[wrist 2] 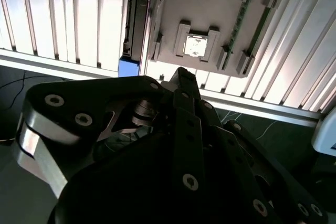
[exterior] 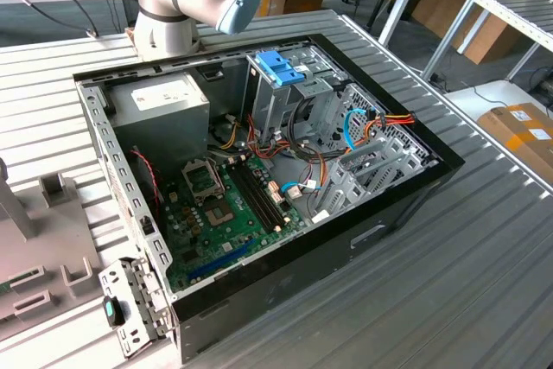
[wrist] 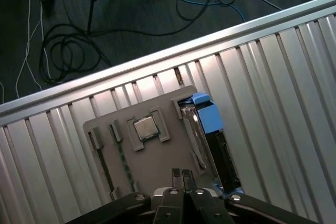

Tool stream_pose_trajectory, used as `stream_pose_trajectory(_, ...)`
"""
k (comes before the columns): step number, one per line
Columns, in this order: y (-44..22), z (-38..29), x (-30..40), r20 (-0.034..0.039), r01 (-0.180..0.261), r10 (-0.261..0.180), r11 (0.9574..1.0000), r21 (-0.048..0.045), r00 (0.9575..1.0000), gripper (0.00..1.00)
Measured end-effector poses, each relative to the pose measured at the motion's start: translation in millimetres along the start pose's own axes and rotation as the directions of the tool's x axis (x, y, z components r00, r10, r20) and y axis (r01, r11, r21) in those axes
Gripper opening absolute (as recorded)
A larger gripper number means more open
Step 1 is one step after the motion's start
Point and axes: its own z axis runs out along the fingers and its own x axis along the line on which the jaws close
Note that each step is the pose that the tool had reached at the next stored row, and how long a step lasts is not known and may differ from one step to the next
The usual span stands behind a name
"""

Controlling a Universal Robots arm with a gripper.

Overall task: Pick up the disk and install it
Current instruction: 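Pick up the disk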

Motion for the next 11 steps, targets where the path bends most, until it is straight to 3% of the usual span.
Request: stream_pose_trajectory(11,-0.4,0.6,-0.1,-0.0033,0.077,-0.077,0.9970,-0.0020,0.9970,0.10)
